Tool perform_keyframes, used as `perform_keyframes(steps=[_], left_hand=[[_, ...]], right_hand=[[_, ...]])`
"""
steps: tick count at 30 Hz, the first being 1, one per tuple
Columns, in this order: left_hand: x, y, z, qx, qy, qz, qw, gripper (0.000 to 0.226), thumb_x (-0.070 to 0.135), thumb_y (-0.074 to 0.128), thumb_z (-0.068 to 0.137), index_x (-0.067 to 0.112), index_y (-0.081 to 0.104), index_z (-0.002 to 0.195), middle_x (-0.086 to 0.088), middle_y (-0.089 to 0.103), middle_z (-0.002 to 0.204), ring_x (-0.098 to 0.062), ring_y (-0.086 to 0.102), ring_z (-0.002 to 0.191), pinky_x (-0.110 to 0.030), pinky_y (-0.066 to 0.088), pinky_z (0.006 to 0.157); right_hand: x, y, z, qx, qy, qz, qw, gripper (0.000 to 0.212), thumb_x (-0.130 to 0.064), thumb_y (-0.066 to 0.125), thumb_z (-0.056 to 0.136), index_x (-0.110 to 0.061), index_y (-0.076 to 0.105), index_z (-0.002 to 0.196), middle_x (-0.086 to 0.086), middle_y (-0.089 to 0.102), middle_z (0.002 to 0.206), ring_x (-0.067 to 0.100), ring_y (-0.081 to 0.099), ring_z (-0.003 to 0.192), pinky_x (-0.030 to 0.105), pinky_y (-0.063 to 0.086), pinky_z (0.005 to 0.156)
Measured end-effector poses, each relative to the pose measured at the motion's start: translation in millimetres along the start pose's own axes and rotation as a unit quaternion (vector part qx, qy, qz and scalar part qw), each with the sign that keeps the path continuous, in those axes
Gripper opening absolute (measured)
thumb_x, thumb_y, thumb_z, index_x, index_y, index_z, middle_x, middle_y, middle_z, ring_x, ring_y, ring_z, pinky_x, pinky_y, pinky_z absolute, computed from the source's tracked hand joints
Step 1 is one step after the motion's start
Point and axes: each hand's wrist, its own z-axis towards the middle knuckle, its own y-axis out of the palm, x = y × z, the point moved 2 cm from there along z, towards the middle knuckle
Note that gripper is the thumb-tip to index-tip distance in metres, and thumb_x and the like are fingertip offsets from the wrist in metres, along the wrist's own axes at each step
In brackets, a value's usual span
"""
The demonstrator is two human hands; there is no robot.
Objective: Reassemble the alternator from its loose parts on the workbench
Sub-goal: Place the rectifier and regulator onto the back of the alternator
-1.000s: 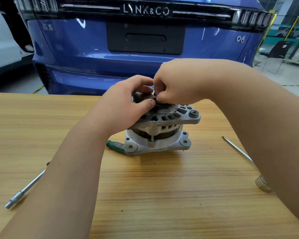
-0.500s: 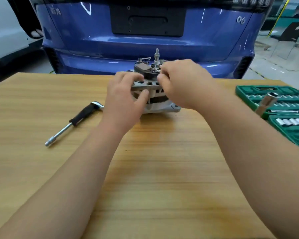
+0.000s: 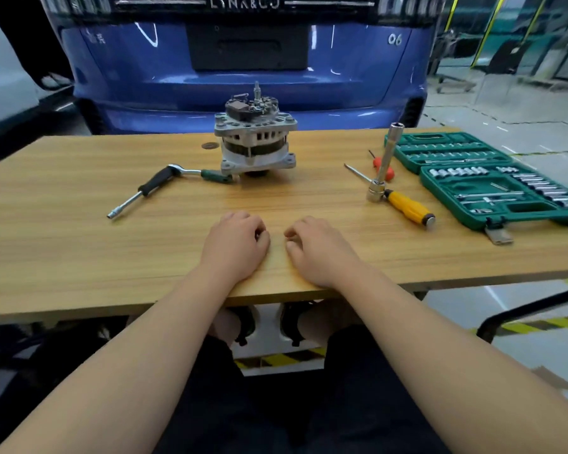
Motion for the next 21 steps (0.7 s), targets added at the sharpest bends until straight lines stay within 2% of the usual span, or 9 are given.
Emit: perform_keyframes(steps=[4, 8, 11, 16, 21], left_hand=[[-1, 2, 2, 0.001, -0.008, 0.002, 1.0, 0.023, 0.036, 0.05, 0.092, 0.022, 0.066, 0.1, 0.003, 0.06, 0.099, -0.02, 0.051, 0.102, -0.036, 0.044, 0.087], [0, 4, 7, -0.006, -0.024, 0.01, 1.0, 0.018, 0.039, 0.05, 0.091, 0.026, 0.063, 0.092, 0.01, 0.049, 0.087, -0.016, 0.047, 0.093, -0.034, 0.042, 0.082], [1, 7, 12, -0.006, -0.03, 0.008, 0.999, 0.016, 0.042, 0.049, 0.091, 0.03, 0.06, 0.089, 0.013, 0.048, 0.086, -0.011, 0.042, 0.088, -0.032, 0.044, 0.08], [10, 13, 27, 0.007, -0.01, -0.01, 1.0, 0.017, 0.039, 0.051, 0.091, 0.028, 0.063, 0.09, 0.011, 0.053, 0.085, -0.011, 0.047, 0.086, -0.029, 0.045, 0.077], [31, 31, 62, 0.022, 0.035, -0.005, 0.999, 0.018, 0.037, 0.052, 0.091, 0.025, 0.065, 0.091, 0.012, 0.049, 0.082, -0.013, 0.046, 0.083, -0.027, 0.036, 0.069]], right_hand=[[5, 0, 7, 0.029, 0.025, 0.019, 0.999, 0.037, -0.035, 0.046, 0.095, -0.022, 0.054, 0.128, -0.001, 0.054, 0.129, 0.019, 0.047, 0.119, 0.037, 0.041, 0.102], [26, -13, 17, 0.078, 0.064, -0.055, 0.993, 0.041, -0.032, 0.044, 0.094, -0.021, 0.049, 0.134, 0.0, 0.051, 0.132, 0.02, 0.045, 0.119, 0.038, 0.039, 0.1], [47, -23, 17, 0.066, 0.087, -0.055, 0.993, 0.033, -0.03, 0.044, 0.095, -0.022, 0.055, 0.125, -0.001, 0.056, 0.124, 0.019, 0.049, 0.115, 0.036, 0.042, 0.095], [56, -22, 18, 0.081, 0.099, -0.017, 0.992, 0.021, -0.031, 0.046, 0.094, -0.025, 0.062, 0.106, -0.006, 0.062, 0.106, 0.016, 0.053, 0.105, 0.033, 0.047, 0.087], [65, -19, 41, 0.07, 0.091, 0.016, 0.993, 0.019, -0.031, 0.044, 0.094, -0.025, 0.06, 0.101, -0.003, 0.063, 0.11, 0.021, 0.056, 0.103, 0.033, 0.045, 0.084]])
